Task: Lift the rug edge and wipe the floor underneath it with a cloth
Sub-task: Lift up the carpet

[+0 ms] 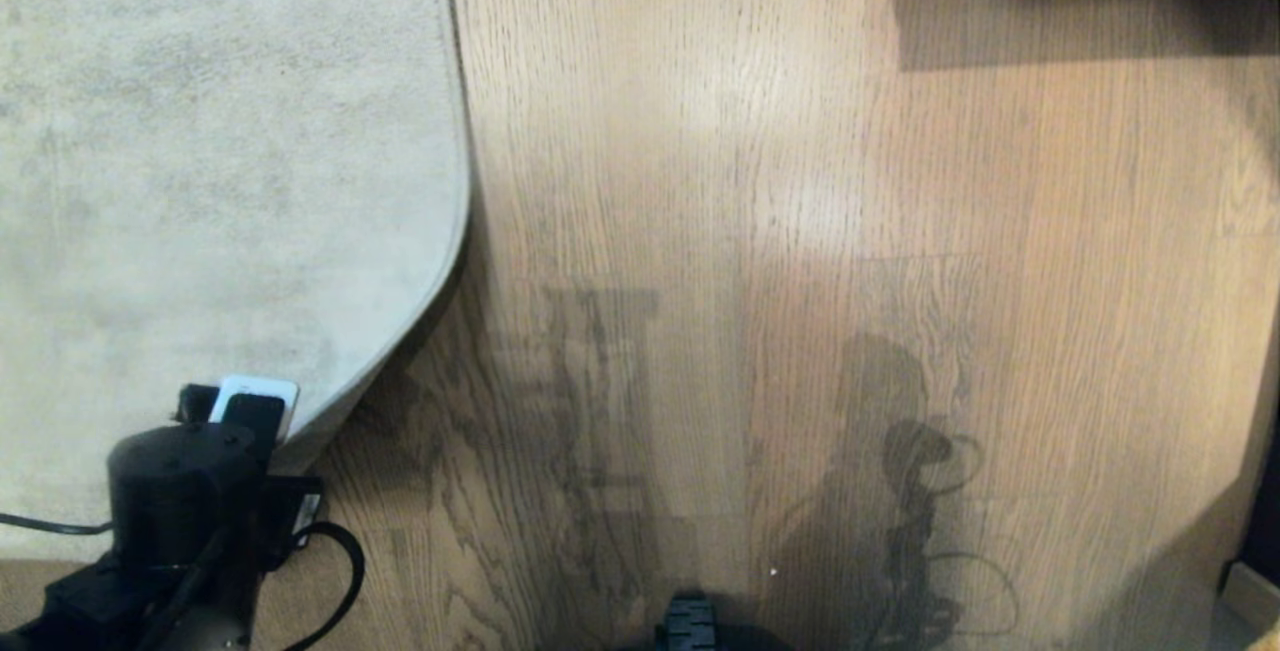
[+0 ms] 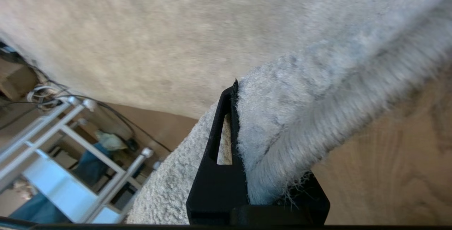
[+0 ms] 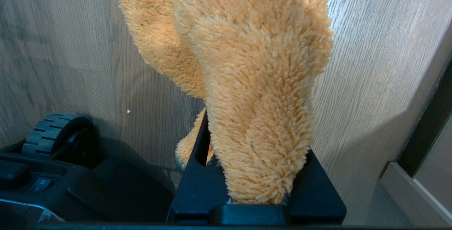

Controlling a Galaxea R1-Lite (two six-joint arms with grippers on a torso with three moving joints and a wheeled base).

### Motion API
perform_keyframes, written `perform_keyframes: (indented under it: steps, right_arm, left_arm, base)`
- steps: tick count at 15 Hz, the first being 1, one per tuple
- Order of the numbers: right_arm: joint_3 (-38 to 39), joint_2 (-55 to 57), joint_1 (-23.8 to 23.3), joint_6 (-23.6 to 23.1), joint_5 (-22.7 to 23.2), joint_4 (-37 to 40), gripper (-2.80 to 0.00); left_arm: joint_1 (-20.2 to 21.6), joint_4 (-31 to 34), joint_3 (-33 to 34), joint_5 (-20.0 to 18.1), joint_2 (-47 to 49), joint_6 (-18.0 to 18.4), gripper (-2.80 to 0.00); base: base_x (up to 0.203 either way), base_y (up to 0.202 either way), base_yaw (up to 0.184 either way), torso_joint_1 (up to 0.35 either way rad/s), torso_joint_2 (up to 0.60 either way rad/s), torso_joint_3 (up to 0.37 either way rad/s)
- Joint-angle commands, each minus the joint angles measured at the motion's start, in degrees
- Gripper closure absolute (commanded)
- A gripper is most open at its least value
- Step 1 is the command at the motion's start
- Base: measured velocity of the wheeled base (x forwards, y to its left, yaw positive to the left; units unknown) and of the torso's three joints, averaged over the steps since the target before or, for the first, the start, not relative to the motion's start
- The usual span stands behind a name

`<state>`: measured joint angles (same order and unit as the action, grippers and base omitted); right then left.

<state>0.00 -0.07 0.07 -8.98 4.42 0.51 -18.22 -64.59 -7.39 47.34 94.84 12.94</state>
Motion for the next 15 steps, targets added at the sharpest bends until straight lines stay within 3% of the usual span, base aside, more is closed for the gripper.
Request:
perform_keyframes:
  steps: [1, 4, 10, 15]
  right_arm:
    - [0.0, 0.1, 0.0, -0.1, 0.1, 0.0, 0.0]
    - [0.0, 0.1, 0.0, -0.1, 0.1, 0.0, 0.0]
    - [0.0, 0.1, 0.0, -0.1, 0.1, 0.0, 0.0]
    - [0.0, 0.1, 0.0, -0.1, 0.1, 0.0, 0.0]
  left_arm:
    - [1.9, 2.0, 0.0, 0.1, -5.6, 1.5, 0.0]
    - [3.0, 14.4, -3.7, -3.0, -11.6, 1.9, 0.0]
    - [5.8, 43.3, -15.7, -18.4, -19.8, -0.5, 0.0]
    - [9.1, 53.2, -19.9, -26.8, -21.5, -0.5, 0.0]
  base:
    - [0.0, 0.0, 0.0, 0.0, 0.0, 0.0]
    - [0.0, 0.0, 0.0, 0.0, 0.0, 0.0]
    - [0.0, 0.0, 0.0, 0.0, 0.0, 0.0]
    - [0.0, 0.0, 0.0, 0.0, 0.0, 0.0]
